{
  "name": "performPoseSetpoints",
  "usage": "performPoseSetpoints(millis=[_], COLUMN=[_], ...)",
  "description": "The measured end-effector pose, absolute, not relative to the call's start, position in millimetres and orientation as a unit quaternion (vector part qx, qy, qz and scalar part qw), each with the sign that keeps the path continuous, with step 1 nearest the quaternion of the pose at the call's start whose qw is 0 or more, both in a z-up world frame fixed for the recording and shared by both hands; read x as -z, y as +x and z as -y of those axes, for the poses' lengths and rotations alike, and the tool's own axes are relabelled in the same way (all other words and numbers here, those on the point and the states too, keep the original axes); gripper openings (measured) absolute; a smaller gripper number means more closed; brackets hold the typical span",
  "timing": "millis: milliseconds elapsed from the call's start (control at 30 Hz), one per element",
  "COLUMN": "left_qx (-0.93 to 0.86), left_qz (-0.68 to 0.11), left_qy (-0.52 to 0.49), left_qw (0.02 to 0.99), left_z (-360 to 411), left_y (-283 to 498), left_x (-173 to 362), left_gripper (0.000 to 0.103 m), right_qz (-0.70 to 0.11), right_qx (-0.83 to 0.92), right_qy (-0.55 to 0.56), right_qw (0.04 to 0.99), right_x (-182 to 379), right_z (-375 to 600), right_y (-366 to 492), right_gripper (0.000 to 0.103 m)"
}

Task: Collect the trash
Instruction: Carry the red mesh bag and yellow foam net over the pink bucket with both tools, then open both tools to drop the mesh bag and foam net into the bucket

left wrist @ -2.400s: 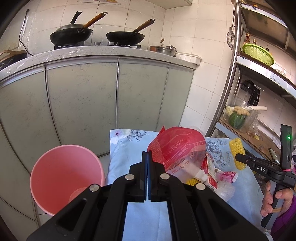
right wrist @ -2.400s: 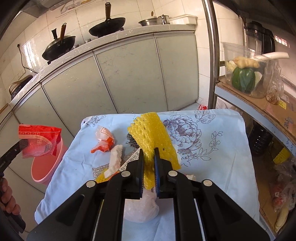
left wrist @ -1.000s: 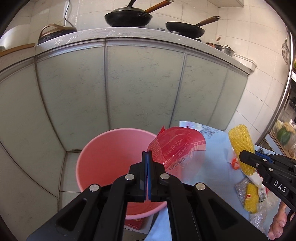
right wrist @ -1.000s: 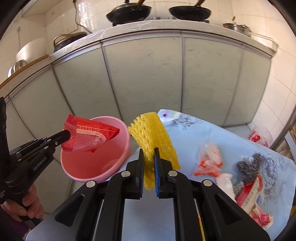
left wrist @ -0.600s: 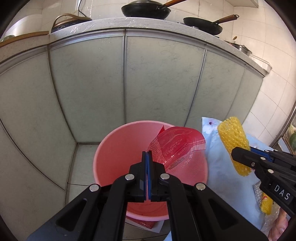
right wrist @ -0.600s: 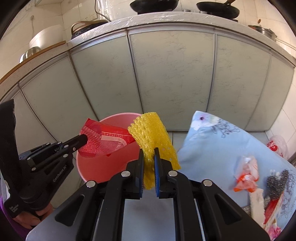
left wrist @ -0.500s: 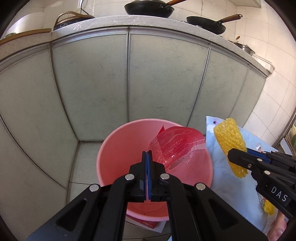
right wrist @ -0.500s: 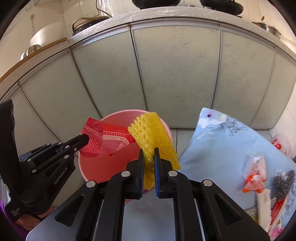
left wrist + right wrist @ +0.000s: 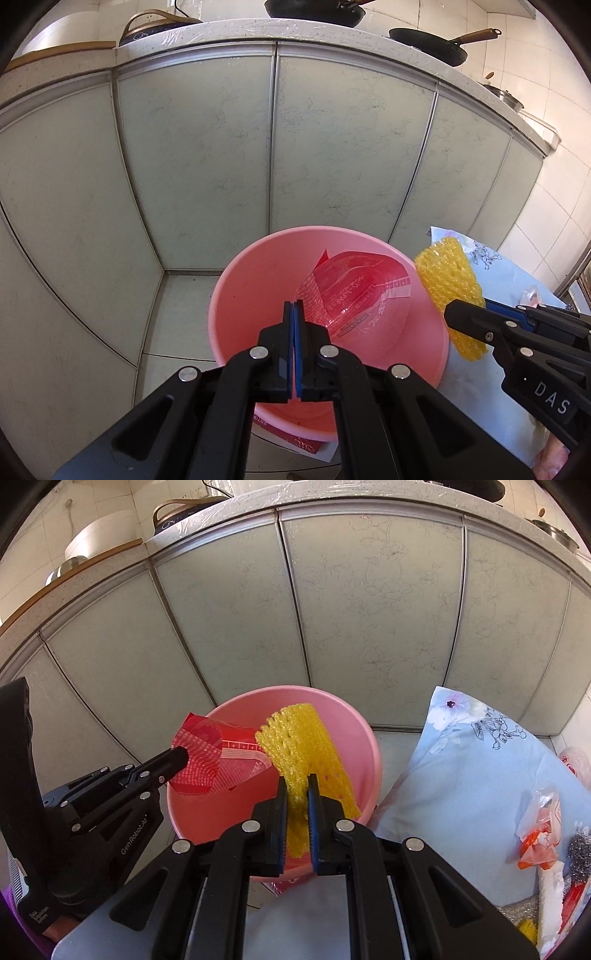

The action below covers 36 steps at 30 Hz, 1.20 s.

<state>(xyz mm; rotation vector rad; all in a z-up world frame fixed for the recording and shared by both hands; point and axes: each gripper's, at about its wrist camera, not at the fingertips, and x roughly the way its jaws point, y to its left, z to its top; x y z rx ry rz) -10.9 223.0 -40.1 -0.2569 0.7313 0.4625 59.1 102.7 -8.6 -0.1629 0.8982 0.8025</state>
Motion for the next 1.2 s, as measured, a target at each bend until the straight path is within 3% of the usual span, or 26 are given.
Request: performPoseSetpoints(millis=[767,833,900,1000,1067,1200], left_qx=[-0.237,-0.241,-0.237,-0.235,-0.232,-0.225], left_qz=[-0.361,-0.363,-0.368,-0.369,-0.368,-0.366], left_qy=[-0.127,-0.13,-0.139,-0.147,-0.153,-0.158], left_qw=[0.893,0.89,0.889,0.887,0.887,0.889], left_z=[-228.7,-231.4,-234.6,-238.5,-240.8,-243.2], left_y=[-8.8,-8.2,-7.1,-7.4,-8.4,-9.0], left_x=[48.1,50.7,53.8,56.7,57.9,55.8], left_gripper=[0.0,0.002,0.004,0.017,0.033,0.041], right_qz=[-0.432,-0.439,-0.442,-0.442,-0.443,-0.446], right_qx=[-0.382,-0.378,-0.374,-0.373,-0.373,-0.369], right_qy=[-0.103,-0.106,-0.104,-0.096,-0.097,-0.09], right_qw=[0.81,0.808,0.809,0.81,0.81,0.81], right_x=[21.1,25.3,27.8,29.7,30.8,30.2], right_z=[-126.1,-128.2,-127.8,-124.0,-122.4,-117.6], right_y=[58.4,61.3,64.2,67.6,69.1,72.5], right_gripper=[0.01,0.016,0.036,0.043,0.044,0.045])
